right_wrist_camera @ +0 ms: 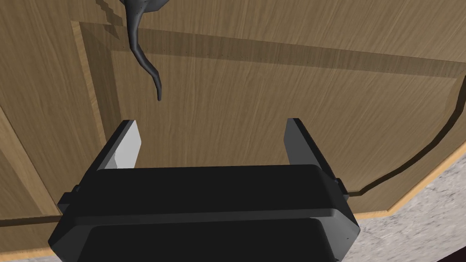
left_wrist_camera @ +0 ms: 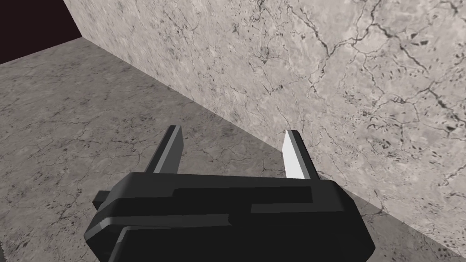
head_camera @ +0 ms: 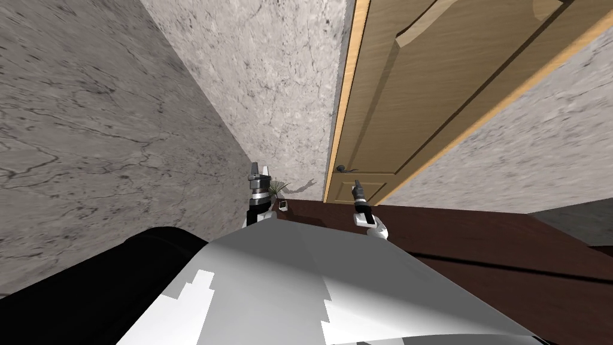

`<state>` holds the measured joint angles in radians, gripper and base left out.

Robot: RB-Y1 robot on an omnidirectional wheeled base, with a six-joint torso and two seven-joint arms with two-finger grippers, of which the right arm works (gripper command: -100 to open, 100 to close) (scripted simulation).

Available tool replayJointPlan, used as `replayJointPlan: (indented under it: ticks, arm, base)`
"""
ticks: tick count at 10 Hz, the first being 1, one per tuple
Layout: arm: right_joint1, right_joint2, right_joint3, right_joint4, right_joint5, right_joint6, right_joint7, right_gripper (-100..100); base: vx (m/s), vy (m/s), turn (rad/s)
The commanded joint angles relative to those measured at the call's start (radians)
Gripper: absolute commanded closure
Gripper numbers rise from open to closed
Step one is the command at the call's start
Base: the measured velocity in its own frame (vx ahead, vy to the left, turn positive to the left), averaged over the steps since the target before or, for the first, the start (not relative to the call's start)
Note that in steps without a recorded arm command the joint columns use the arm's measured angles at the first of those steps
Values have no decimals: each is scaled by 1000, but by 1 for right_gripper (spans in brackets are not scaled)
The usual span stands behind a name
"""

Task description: Pull the door open

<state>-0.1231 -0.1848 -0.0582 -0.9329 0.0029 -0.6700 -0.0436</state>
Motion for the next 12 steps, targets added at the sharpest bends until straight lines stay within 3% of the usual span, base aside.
replayJointPlan:
  ticks: [1,3,9,12]
  arm:
    - [-24,-6,-4,50,-4,-7,-6,-100]
    - [-41,-10,-8,96,-6,-8,-11,-100]
    - [-129,-33,-25,293,-21,-16,-38,-100]
    - [-144,-35,-27,324,-22,-21,-40,-100]
  base:
    - [38,-28,108]
    - [44,-41,115]
    - [47,-48,120]
    - [33,-33,62]
